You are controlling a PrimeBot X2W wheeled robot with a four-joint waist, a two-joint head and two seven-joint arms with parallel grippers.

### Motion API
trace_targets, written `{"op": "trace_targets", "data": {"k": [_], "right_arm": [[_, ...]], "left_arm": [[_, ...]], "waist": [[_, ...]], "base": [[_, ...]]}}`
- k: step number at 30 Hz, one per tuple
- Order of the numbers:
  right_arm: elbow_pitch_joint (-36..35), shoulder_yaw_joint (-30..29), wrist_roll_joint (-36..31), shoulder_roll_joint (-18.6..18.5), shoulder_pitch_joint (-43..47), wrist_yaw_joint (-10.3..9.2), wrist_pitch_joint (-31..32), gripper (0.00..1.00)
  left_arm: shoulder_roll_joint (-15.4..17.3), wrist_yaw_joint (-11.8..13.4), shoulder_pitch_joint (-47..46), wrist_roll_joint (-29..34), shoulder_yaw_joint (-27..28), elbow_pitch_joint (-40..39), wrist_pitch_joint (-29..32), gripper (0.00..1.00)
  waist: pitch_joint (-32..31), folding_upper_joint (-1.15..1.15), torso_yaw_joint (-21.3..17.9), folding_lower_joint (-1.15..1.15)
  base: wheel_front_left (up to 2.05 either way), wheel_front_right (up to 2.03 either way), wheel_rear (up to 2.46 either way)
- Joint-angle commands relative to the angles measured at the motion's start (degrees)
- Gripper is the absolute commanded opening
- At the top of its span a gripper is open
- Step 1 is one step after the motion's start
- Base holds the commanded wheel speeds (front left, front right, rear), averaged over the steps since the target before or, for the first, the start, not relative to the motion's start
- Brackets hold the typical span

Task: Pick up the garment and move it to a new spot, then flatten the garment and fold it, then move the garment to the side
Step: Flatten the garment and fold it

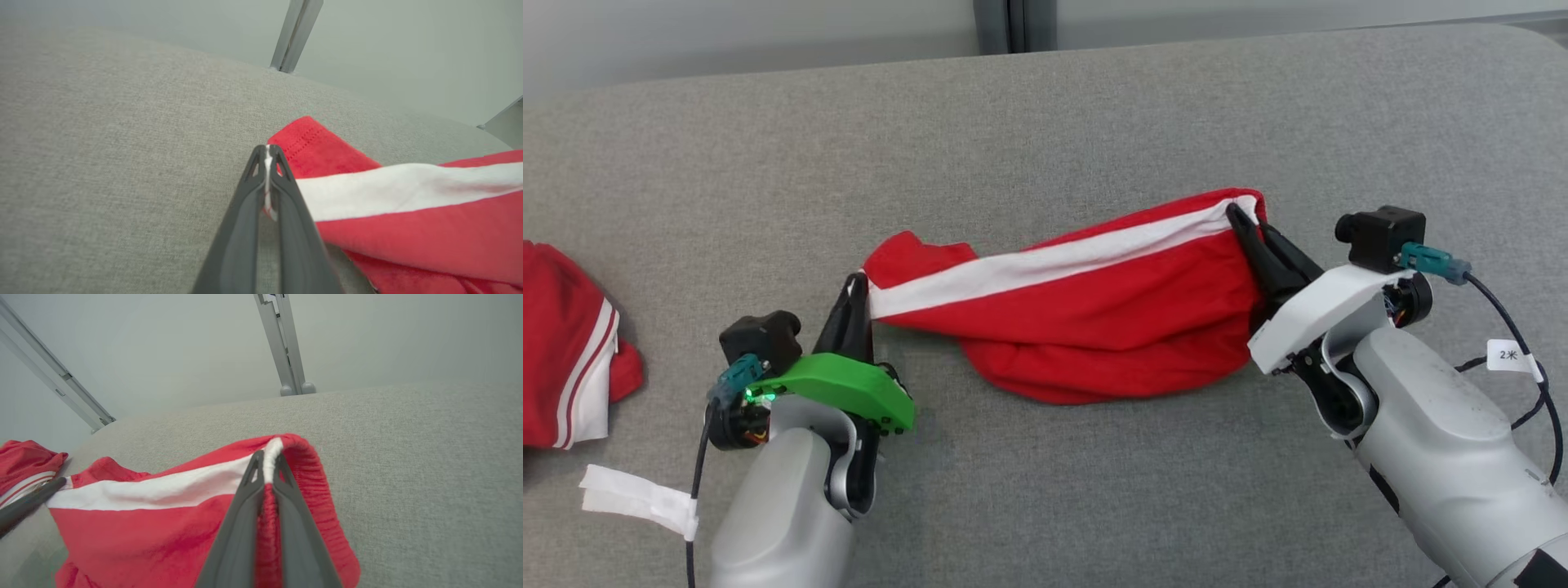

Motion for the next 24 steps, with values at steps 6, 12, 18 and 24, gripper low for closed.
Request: {"op": "trace_targets", "data": {"k": [6,12,18,24], "right_arm": [[-7.69,-3.87,-2.44,-0.65,0.59,-0.06,-0.26,0.0],[-15.29,-5.26,-1.99,-2.13,0.41,-0.06,-0.25,0.0],[-21.93,-4.28,0.9,-6.05,-1.96,-0.07,0.6,0.0],[-26.11,-4.1,0.58,-10.25,-7.22,-0.07,4.82,0.0]], "left_arm": [[1.48,-0.73,-1.56,4.43,5.13,-8.7,-0.04,0.0],[5.0,-1.24,-5.78,5.93,6.91,-13.51,0.12,0.0],[8.72,-1.47,-11.26,6.49,6.37,-17.52,5.21,0.0],[10.81,0.4,-17.21,7.15,6.26,-21.58,11.72,0.0]], "waist": [[-4.48,0.0,0.06,0.0],[-8.13,0.0,-0.55,0.0],[-10.59,0.0,-1.44,0.0],[-8.55,0.0,-2.24,0.0]], "base": [[0.0,0.0,0.0],[0.0,0.0,0.0],[0.0,0.0,0.0],[0.0,0.0,0.0]]}}
